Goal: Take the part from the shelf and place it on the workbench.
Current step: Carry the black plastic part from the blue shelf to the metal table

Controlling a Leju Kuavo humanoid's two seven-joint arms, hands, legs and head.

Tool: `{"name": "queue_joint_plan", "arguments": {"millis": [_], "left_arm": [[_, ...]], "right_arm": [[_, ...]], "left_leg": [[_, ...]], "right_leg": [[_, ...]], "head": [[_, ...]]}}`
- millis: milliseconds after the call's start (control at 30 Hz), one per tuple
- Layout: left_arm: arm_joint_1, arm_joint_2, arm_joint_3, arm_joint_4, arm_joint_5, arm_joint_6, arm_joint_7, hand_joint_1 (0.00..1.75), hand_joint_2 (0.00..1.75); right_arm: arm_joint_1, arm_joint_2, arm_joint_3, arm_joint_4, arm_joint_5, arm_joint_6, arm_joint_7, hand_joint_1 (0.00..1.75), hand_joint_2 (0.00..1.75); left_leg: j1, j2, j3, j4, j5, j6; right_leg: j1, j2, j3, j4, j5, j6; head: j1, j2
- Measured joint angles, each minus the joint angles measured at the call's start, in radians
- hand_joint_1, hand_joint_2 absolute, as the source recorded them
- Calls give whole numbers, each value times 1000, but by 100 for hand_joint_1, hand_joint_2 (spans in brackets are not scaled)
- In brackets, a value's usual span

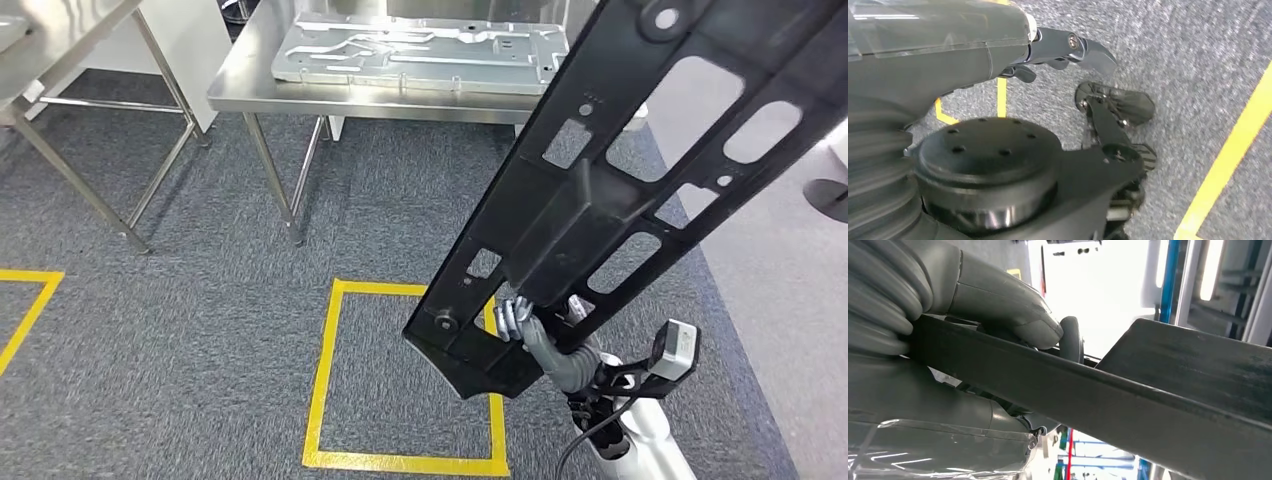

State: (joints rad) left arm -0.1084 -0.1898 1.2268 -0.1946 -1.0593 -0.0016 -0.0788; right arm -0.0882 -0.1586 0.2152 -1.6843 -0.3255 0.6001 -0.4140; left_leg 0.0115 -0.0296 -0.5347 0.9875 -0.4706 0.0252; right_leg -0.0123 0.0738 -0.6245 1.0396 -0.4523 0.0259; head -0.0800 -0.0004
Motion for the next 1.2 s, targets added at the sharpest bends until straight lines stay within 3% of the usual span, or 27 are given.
{"name": "queue_joint_plan", "arguments": {"millis": [67,133,167,200,267,333,433,500,600,633,667,700,767,833,933,1000,1033,1133,1167,1200], "left_arm": [[2,-1,0,0,0,0,-1,0,175],[5,-1,0,0,-1,0,-1,0,175],[6,-1,0,0,-2,0,-1,0,175],[6,-1,0,0,-3,-1,0,0,175],[5,-2,0,0,-5,-2,0,0,175],[3,-2,0,0,-6,-3,0,0,175],[3,-1,0,0,-7,-4,1,0,175],[2,-1,0,0,-7,-5,0,0,175],[3,-1,0,0,-7,-6,-1,0,175],[4,-1,0,0,-7,-6,-1,0,175],[5,-1,0,0,-7,-6,-1,0,175],[5,-1,0,0,-7,-6,-1,0,175],[5,-1,0,0,-7,-6,-1,0,175],[4,0,0,0,-6,-6,-1,0,175],[3,0,0,0,-4,-4,-1,0,175],[2,-1,0,0,-1,-2,0,0,175],[1,-2,0,0,-1,-1,0,0,175],[2,-3,0,0,-1,0,1,0,175],[3,-3,0,0,-2,0,1,0,175],[3,-2,0,0,-2,-1,0,0,175]], "right_arm": [[-1,0,0,1,-8,-4,0,175,175],[2,0,0,5,-14,-6,0,175,175],[4,-1,0,8,-15,-7,0,175,175],[5,-1,0,10,-16,-7,0,175,175],[4,-1,0,12,-16,-8,0,175,175],[4,-2,0,12,-15,-10,0,175,175],[5,-2,0,12,-14,-15,0,175,175],[5,-2,0,10,-12,-18,0,175,175],[9,-1,0,8,-12,-19,-1,175,175],[12,-1,1,8,-12,-19,-1,175,175],[13,-1,1,8,-12,-18,0,175,175],[14,-1,1,8,-12,-18,0,175,175],[12,-1,2,6,-12,-18,1,175,175],[7,0,2,4,-12,-18,2,175,175],[-1,0,2,3,-11,-18,8,175,175],[-6,0,3,3,-11,-16,11,175,175],[-10,0,3,3,-12,-14,11,175,175],[-15,-1,3,7,-13,-7,11,175,175],[-15,-2,3,10,-14,-6,11,175,175],[-15,-3,3,12,-15,-5,10,175,175]], "left_leg": [[0,17,0,-4,3,6],[-1,32,-2,-3,2,7],[-1,38,-3,-2,1,6],[-1,42,-3,0,0,5],[-2,47,-2,5,-5,-1],[-6,49,-2,11,-11,-11],[-8,52,-2,12,-16,-27],[-5,48,-12,41,-39,-38],[-2,39,-94,220,-130,-48],[-1,39,-124,279,-149,-49],[-1,39,-139,306,-148,-50],[-1,39,-136,291,-127,-48],[-1,37,-80,162,-50,-42],[-5,32,-30,47,-8,-32],[-9,29,-20,20,-3,-15],[-6,32,-18,12,5,-1],[-5,33,-17,7,9,5],[-5,37,-21,6,12,11],[-6,37,-23,7,12,11],[-6,38,-23,7,11,11]], "right_leg": [[-1,-53,-53,112,-64,6],[-5,-64,-108,231,-111,14],[-7,-65,-114,247,-108,17],[-9,-67,-98,221,-87,18],[-11,-77,-23,84,-27,17],[-7,-84,31,-17,1,8],[-3,-79,35,-31,1,-10],[-7,-77,38,-36,4,-22],[-7,-75,40,-39,4,-33],[-5,-73,41,-38,3,-34],[-4,-71,41,-38,3,-35],[-3,-68,43,-38,2,-35],[-3,-63,47,-37,0,-32],[0,-58,47,-34,-1,-24],[0,-55,44,-35,2,-6],[-2,-58,38,-17,-13,5],[-2,-60,22,18,-36,9],[-4,-64,-69,214,-130,19],[-4,-65,-88,253,-138,20],[-4,-66,-86,249,-124,20]], "head": [[0,0],[0,0],[0,0],[0,0],[0,0],[0,0],[0,0],[0,0],[0,0],[0,0],[0,0],[0,0],[0,0],[0,0],[0,0],[0,0],[0,0],[0,0],[0,0],[0,0]]}}
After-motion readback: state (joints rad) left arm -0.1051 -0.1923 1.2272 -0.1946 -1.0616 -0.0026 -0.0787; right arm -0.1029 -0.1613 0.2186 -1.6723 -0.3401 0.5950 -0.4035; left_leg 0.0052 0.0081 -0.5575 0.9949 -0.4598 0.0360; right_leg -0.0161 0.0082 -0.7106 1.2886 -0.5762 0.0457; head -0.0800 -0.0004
